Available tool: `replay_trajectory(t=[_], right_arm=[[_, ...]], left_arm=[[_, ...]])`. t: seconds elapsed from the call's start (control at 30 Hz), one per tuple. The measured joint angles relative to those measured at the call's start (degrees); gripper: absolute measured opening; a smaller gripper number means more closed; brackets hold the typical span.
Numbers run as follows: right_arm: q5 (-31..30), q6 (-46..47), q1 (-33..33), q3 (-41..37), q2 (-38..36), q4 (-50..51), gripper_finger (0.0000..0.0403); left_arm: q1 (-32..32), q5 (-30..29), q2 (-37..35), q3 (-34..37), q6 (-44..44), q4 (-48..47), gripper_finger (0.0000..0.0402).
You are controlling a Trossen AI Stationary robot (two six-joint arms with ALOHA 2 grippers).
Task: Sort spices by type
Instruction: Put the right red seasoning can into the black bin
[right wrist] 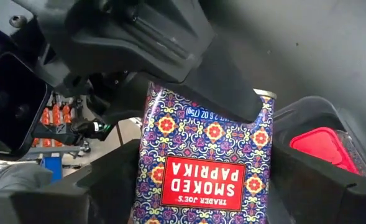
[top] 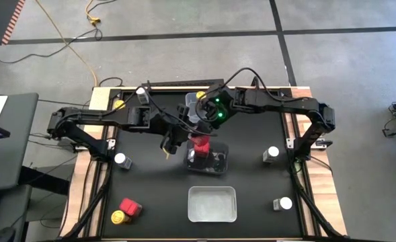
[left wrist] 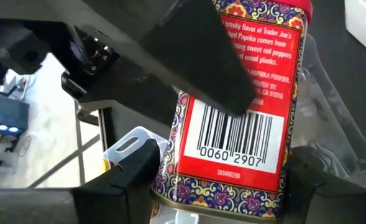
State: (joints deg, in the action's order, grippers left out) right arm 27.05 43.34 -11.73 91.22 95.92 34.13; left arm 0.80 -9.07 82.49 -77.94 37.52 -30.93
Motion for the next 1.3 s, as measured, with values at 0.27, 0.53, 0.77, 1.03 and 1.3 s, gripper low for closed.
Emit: replay_trajectory(t=[0.27,0.53,0.77,1.03,1.3], right_arm=[[-0.33,-2.90,-0.49,0.07,-0.13,-0.50,0.0374],[2.27,-6.28,-2.63,0.07,-0.17,0.99,0.0375],[1.58,-8.76,-5.93,0.09,-3.22,11.21,0.0375],[-30.15,-10.72,-1.74,0.04,-11.89,30.26,0.0375],[-60.40,2.79,13.94,-6.48,-21.39,36.80,0.0375]], left_arm=[[-0.02,-0.04,0.10,0.11,-1.33,-0.31,0.0218],[-0.02,-0.18,0.09,0.09,-1.35,-1.93,0.0218],[0.51,-0.32,0.05,0.09,-5.26,-6.19,0.0218],[4.74,2.91,-0.58,0.40,-18.93,-8.53,0.0218],[5.62,4.47,-0.58,0.44,-24.87,-4.93,0.0218]])
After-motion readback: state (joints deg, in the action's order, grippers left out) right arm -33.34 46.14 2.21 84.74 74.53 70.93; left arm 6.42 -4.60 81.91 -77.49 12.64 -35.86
